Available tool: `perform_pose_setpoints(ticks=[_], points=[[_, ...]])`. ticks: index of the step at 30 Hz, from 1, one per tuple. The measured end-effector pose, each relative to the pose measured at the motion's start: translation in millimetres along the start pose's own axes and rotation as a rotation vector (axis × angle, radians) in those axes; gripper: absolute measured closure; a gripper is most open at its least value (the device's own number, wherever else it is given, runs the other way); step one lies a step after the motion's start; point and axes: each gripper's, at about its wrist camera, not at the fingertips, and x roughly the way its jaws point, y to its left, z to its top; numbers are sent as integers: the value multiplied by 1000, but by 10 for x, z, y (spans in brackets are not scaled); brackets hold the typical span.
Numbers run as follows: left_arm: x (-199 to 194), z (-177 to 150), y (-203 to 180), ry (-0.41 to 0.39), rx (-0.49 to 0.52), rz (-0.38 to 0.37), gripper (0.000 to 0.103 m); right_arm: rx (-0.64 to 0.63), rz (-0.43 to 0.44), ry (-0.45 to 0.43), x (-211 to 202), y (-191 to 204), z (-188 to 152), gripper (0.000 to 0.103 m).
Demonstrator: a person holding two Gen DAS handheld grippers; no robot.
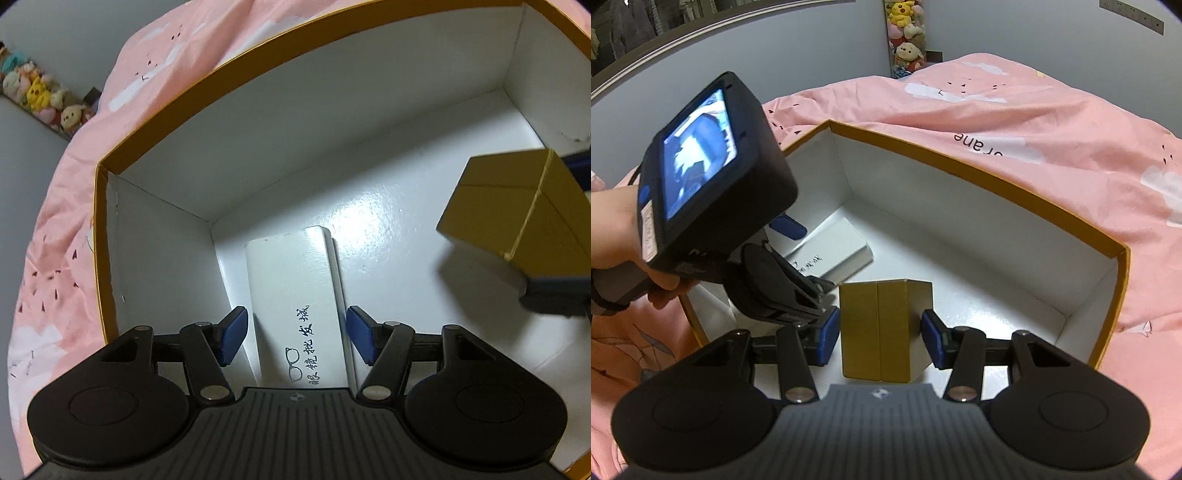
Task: Organize objects
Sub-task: 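Lower the glasses case into the orange box with the left gripper while the right carries the gold box, then lower the gold box into the orange box beside the glasses case, open right gripper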
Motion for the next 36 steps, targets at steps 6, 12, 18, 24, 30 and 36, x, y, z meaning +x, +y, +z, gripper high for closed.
perform_pose_setpoints(ticks=[6, 12, 18, 24, 30, 36], points=[[-66, -90, -52, -26, 75, 108, 43, -10, -1, 11, -30, 43, -3, 53], [-385, -212, 205, -133, -21, -22, 42, -83, -11, 10, -28, 114, 69, 53], [-808, -289, 652, -266, -170, -188, 41, -270, -30, -15, 14, 279, 261, 53], [-877, -356, 1158, -341, -327, -256, 41, -486, -55, -40, 225, 498, 503, 53], [-624, -506, 1360, -329, -500, -294, 50, -648, -67, -55, 583, 657, 727, 53], [-431, -652, 1313, -322, -584, -328, 67, -735, -41, -50, 898, 770, 846, 53]])
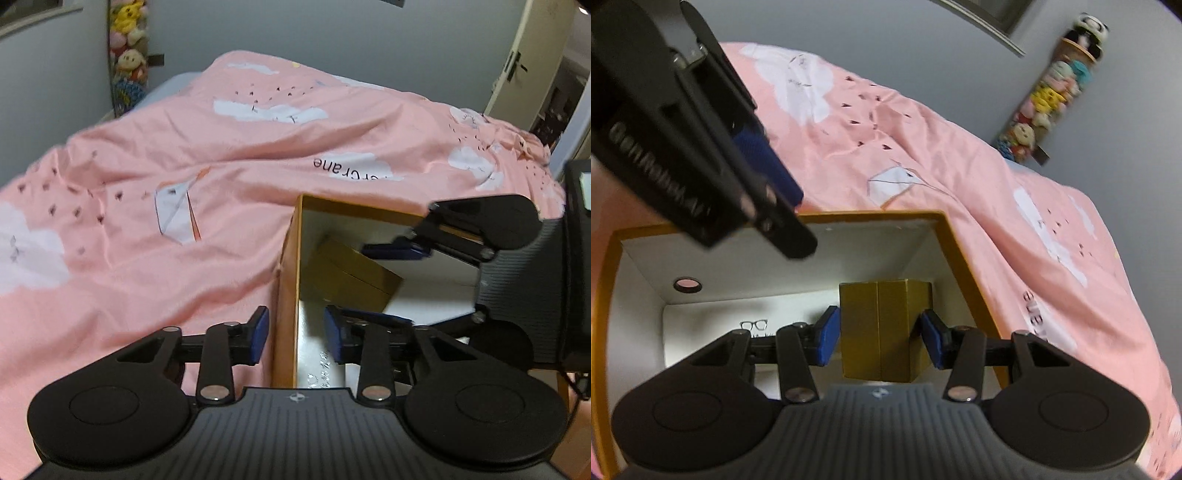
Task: Organize objects
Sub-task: 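Lower the gold box into the orange box beside the glasses case, open right gripper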
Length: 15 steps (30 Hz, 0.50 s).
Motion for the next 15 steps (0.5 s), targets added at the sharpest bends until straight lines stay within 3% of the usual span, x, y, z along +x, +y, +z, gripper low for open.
perform_pose_setpoints(ticks=[7, 12, 15], points=[[101, -131, 57, 11, -43, -37, 68, -100, 2, 9, 188, 102, 64, 53], [106, -159, 85, 15, -61, -49, 68, -128, -97, -16, 111, 137, 52, 53], [102, -161, 82, 10, -65, -48, 68, -93, -107, -16, 59, 90, 46, 53]])
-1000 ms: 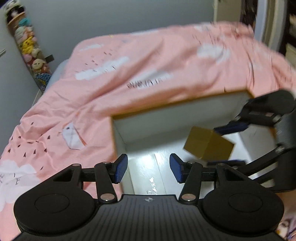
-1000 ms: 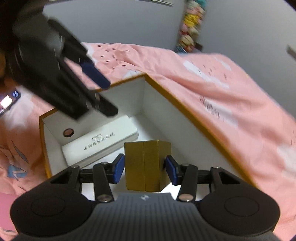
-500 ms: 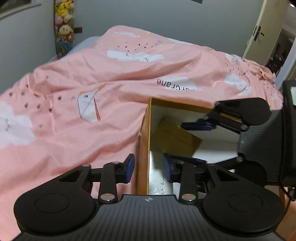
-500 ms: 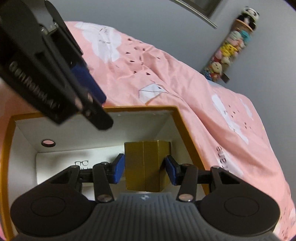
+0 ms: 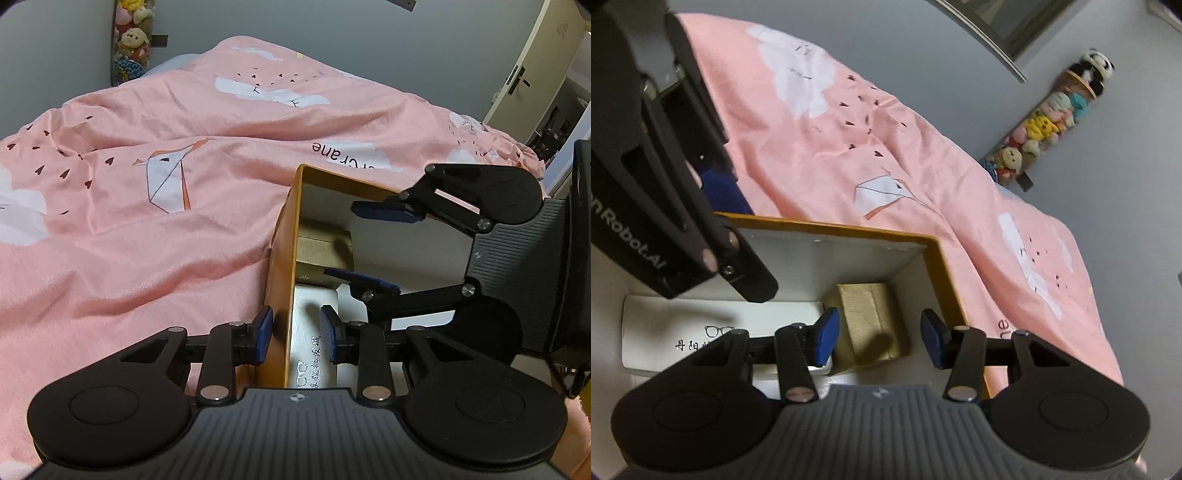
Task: Organize objects
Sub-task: 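Lower the gold box into the orange box beside the glasses case, open right gripper, then withdraw both grippers from the orange box toward the remaining items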
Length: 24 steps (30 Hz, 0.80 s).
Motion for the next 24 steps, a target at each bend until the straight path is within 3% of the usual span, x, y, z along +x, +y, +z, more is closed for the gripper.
perform_pose_setpoints(ticks=[4, 8, 10, 14, 24], points=[[-36, -14, -10, -15, -5, 2, 69, 67, 28, 29, -29, -15, -34, 56], [-46, -18, -31, -20, 6, 17, 78, 151, 65, 97, 38, -22, -140, 86], [-52, -17, -22, -21, 2, 13, 80, 172, 67, 127, 90, -20, -201, 90], [-45, -13, -8, -19, -1, 13, 84, 197, 71, 129, 174, 1, -233, 97], [-76, -45, -96, -41, 23, 58, 83, 252, 67, 118, 132, -21, -195, 96]])
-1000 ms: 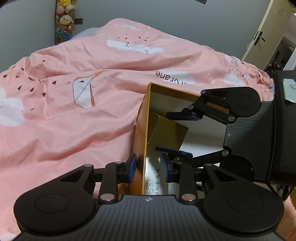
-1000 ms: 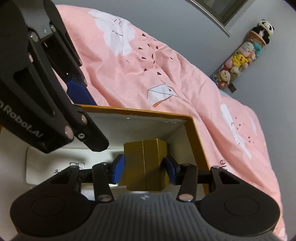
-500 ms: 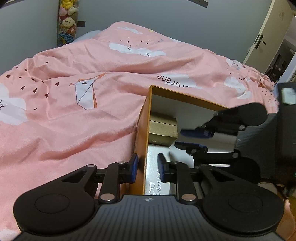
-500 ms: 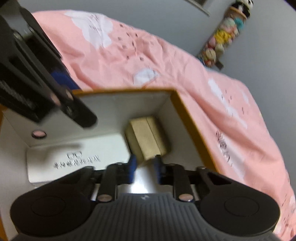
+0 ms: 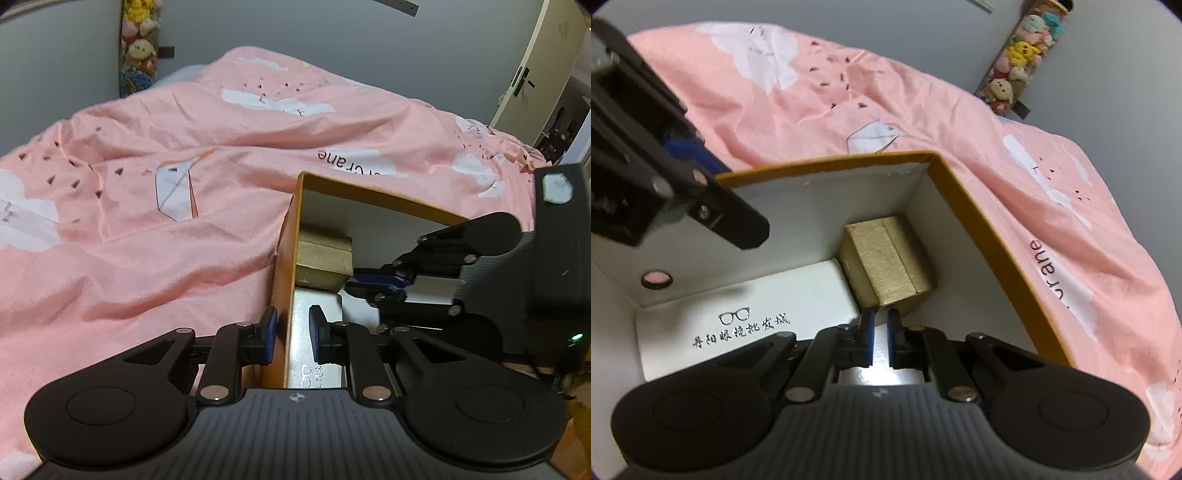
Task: Organize objects
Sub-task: 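Withdraw both grippers from the orange box toward the remaining items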
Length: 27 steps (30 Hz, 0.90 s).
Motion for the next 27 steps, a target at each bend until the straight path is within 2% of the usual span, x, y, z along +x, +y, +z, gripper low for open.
perform_pose_setpoints(ticks=[6, 9, 11, 17, 21, 23, 27], points=[[-373, -116, -314, -141, 59, 94, 80, 193, -22, -14, -453, -37, -37, 95], [-583, -229, -491, -190, 97, 87, 78, 306, -24, -41, -754, -19, -127, 95], [-690, -306, -600, -204, 123, 66, 77, 369, -31, -69, -972, 20, -214, 91], [-887, -541, -756, -128, 156, -53, 77, 512, -68, -128, -1594, 280, -537, 79], [-954, -675, -697, -49, 126, -121, 77, 606, -87, -121, -1827, 502, -773, 76], [-974, -756, -628, -1, 93, -156, 76, 662, -81, -111, -1893, 606, -903, 64], [-990, -954, -485, 66, 36, -179, 73, 751, -68, -55, -1929, 846, -1183, 64]])
